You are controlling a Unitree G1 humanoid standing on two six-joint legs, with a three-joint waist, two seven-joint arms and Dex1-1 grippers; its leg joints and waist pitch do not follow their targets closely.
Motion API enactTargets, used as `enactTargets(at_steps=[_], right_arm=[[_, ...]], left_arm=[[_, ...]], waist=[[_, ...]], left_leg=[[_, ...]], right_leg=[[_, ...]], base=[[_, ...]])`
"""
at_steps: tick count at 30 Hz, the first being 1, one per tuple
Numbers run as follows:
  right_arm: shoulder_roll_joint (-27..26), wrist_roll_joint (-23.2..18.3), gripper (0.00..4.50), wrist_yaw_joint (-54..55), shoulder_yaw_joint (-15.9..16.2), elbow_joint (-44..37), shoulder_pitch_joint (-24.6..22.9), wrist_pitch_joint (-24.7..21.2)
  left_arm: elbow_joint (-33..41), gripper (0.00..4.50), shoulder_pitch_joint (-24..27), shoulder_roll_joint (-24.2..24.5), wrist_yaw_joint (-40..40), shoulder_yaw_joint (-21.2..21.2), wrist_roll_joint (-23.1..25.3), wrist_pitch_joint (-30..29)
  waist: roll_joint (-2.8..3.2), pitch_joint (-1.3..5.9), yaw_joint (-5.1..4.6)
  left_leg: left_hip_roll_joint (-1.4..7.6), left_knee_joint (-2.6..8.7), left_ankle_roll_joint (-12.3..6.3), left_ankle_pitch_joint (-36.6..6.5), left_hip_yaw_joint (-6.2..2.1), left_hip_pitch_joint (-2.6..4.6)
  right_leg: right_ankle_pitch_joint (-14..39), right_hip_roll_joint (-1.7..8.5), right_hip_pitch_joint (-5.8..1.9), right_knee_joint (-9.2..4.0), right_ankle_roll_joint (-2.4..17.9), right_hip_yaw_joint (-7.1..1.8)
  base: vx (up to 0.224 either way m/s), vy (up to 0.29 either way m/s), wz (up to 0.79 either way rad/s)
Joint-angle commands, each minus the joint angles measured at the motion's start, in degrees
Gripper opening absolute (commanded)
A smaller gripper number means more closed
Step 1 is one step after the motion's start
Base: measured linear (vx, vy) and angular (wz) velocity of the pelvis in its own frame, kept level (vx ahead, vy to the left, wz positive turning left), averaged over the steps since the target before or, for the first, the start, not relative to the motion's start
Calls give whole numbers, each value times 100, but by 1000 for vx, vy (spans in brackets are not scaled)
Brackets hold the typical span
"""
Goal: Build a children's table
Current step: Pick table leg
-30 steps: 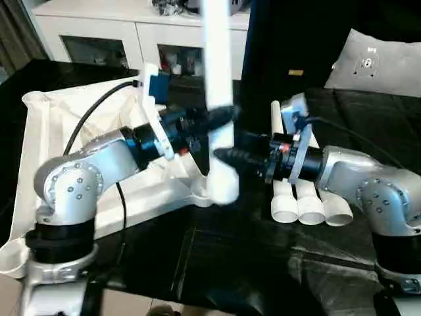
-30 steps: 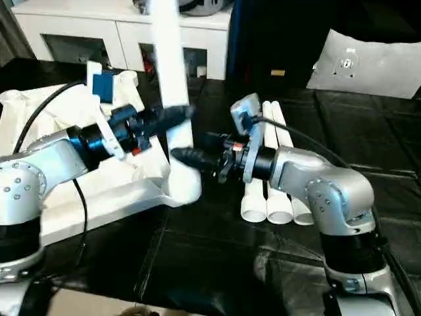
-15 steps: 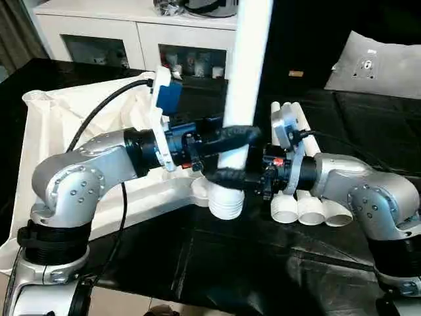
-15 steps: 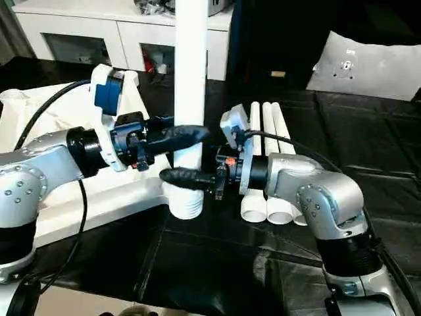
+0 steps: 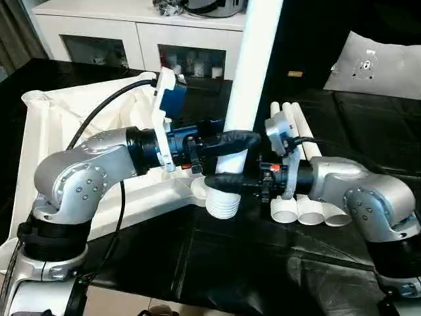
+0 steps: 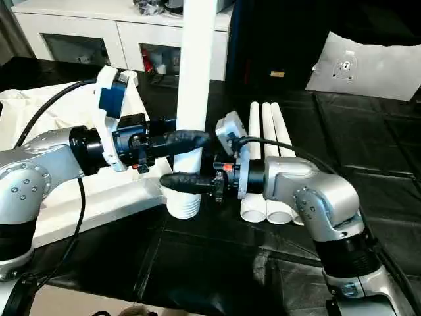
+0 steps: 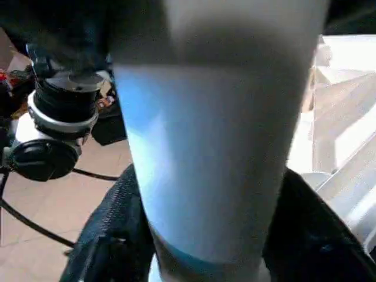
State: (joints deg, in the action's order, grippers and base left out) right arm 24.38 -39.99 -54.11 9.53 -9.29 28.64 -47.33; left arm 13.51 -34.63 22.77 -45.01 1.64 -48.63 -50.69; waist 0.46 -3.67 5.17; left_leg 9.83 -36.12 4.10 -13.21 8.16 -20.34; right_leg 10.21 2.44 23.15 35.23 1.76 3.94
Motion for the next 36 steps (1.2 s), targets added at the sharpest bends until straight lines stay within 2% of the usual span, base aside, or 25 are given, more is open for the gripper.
enactTargets(at_steps=[1,2,6,7,9,11,16,17,19,22,23,33,36], right_arm=[[15,84,221,23,33,59,-50,-5],[9,97,209,24,43,59,-50,3],[-42,191,209,91,93,103,-39,77],[-59,180,235,105,87,117,-32,71],[-93,147,235,121,65,140,-19,43],[-107,157,269,130,65,158,-7,34],[-111,249,279,163,80,211,10,39],[-116,252,264,158,78,217,10,43],[-124,256,246,139,83,221,4,49],[-122,253,239,99,100,206,-20,46],[-123,254,210,94,109,200,-30,45],[-205,267,195,129,124,229,-37,60],[-285,292,195,191,106,271,-54,108]], left_arm=[[51,188,-180,34,-131,46,-3,115],[48,188,-184,34,-141,47,0,116],[32,188,-190,39,-177,66,40,128],[29,188,-192,41,-184,66,45,128],[40,188,-192,49,-200,61,45,119],[54,188,-191,65,-221,59,43,109],[44,188,-206,123,-302,71,56,99],[42,188,-207,128,-315,71,60,99],[35,188,-210,133,-348,62,81,98],[11,188,-229,140,-392,61,110,102],[3,188,-240,143,-404,62,116,103],[-62,188,-303,168,-408,90,134,84],[217,188,-250,193,-669,163,-36,47]], waist=[[-45,411,17],[-50,415,16],[-58,415,13],[-58,415,13],[-53,412,10],[-50,410,12],[-31,412,18],[-46,416,17],[-39,413,20],[-30,412,17],[-14,416,22],[-15,417,21],[-6,418,18]], left_leg=[[234,421,-60,-40,-13,-46],[232,419,-59,-22,-13,-48],[238,422,-61,-22,-16,-48],[238,422,-61,-22,-16,-48],[234,424,-62,-27,-15,-41],[236,424,-50,-50,-15,-42],[239,426,-37,-49,-18,-37],[236,424,-42,-45,-14,-37],[235,424,-41,-52,-12,-40],[238,425,-38,-67,-16,-46],[241,425,-27,-65,-20,-39],[239,427,-9,-101,-22,-39],[239,428,-2,-108,-24,-39]], right_leg=[[1616,511,-371,-413,707,-323],[1586,509,-377,-408,706,-324],[1535,507,-375,-398,741,-320],[1535,507,-375,-398,741,-320],[1555,505,-368,-401,745,-321],[1572,507,-369,-402,747,-322],[1535,510,-364,-396,758,-323],[1509,511,-370,-394,761,-325],[1516,513,-374,-399,766,-327],[1496,516,-377,-395,781,-324],[1494,516,-375,-392,782,-323],[1456,512,-376,-390,814,-323],[1421,507,-374,-386,834,-322]], base=[[0,0,0],[0,0,0],[0,0,0],[0,0,0],[0,0,0],[0,0,0],[0,0,0],[0,0,0],[0,0,0],[0,0,0],[0,0,0],[0,0,0],[0,0,0]])
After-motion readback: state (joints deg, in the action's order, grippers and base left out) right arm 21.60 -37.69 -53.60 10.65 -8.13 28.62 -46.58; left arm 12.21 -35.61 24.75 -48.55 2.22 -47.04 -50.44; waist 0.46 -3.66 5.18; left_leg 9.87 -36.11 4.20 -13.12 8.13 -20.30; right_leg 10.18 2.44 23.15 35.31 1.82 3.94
